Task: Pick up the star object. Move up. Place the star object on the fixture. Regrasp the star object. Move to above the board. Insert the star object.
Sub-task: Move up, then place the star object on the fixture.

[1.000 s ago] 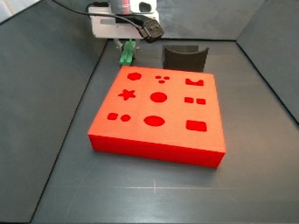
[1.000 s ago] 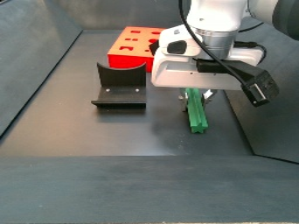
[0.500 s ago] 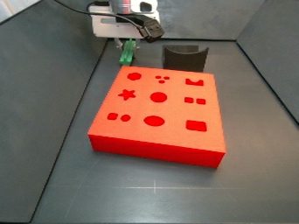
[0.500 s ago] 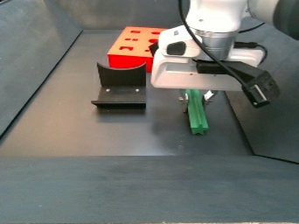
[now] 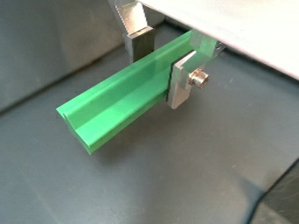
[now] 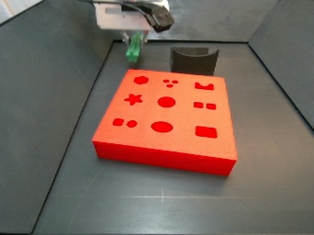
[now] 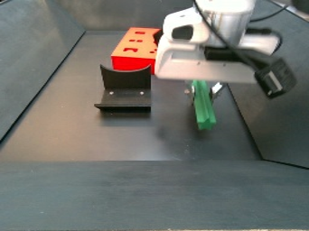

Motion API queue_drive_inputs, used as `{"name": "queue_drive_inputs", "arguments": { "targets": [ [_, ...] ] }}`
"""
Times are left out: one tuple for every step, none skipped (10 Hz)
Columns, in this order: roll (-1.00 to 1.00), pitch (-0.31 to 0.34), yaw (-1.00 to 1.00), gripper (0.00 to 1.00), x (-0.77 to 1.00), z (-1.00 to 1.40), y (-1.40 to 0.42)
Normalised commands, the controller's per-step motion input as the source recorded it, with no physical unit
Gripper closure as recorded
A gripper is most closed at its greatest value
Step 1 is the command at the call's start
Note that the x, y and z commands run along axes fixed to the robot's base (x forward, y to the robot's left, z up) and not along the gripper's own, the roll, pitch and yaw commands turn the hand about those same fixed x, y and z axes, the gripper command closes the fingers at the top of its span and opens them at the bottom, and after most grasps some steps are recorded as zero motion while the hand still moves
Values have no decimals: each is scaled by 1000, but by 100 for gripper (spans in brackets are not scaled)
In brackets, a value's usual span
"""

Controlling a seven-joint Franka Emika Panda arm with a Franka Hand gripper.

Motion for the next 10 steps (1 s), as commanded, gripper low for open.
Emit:
{"name": "queue_drive_inputs", "arguments": {
  "targets": [
    [31, 57, 8, 100, -28, 277, -4],
    [0, 0, 0, 100, 0, 1000, 0],
    [14, -8, -5, 100, 7, 1000, 1],
    [16, 11, -7, 100, -4, 1000, 1],
    [26, 26, -12, 100, -9, 1000, 3],
    [35, 36, -15, 100, -13, 1000, 4],
    [41, 39, -14, 100, -16, 1000, 5],
    [58, 44, -13, 100, -22, 1000, 7],
    [65, 49, -13, 100, -26, 1000, 7],
    [75, 58, -8, 100, -28, 949, 8]
  ]
}}
